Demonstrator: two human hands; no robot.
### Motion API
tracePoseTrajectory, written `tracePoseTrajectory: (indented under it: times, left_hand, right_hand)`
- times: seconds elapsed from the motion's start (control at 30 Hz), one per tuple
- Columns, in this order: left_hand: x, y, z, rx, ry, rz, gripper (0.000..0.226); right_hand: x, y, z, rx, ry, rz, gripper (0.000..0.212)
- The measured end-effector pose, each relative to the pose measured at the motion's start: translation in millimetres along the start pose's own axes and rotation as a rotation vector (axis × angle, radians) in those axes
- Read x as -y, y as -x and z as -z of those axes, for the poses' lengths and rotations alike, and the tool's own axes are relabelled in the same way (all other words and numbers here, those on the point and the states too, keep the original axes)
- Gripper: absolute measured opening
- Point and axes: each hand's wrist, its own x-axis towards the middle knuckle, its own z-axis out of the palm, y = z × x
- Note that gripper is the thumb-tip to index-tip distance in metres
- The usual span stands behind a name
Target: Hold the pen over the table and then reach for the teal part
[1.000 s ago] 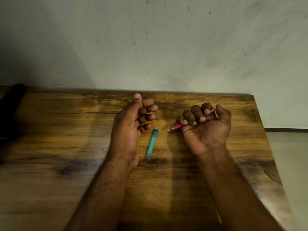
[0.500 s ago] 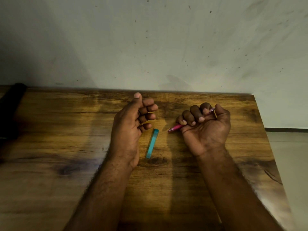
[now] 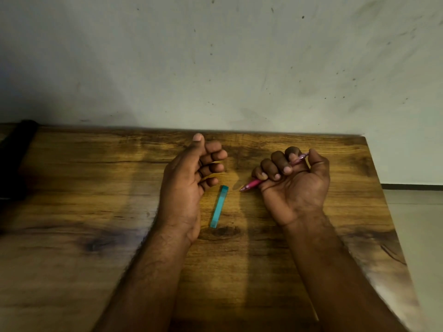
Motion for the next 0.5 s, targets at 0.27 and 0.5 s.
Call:
tracePoseTrajectory:
  times: [0.27, 0.5]
  left_hand:
    - [1.1, -0.6, 0.4, 0.002, -0.004, -0.002, 0.041]
    - [2.4, -1.4, 2.0, 0.007, -0.009, -0.008, 0.041]
  right_hand:
    - [1.2, -0.4, 1.6, -0.012, -0.005, 0.016, 0.033]
    - [1.1, 0.4, -0.6, -0.02, 0.004, 0.02, 0.031]
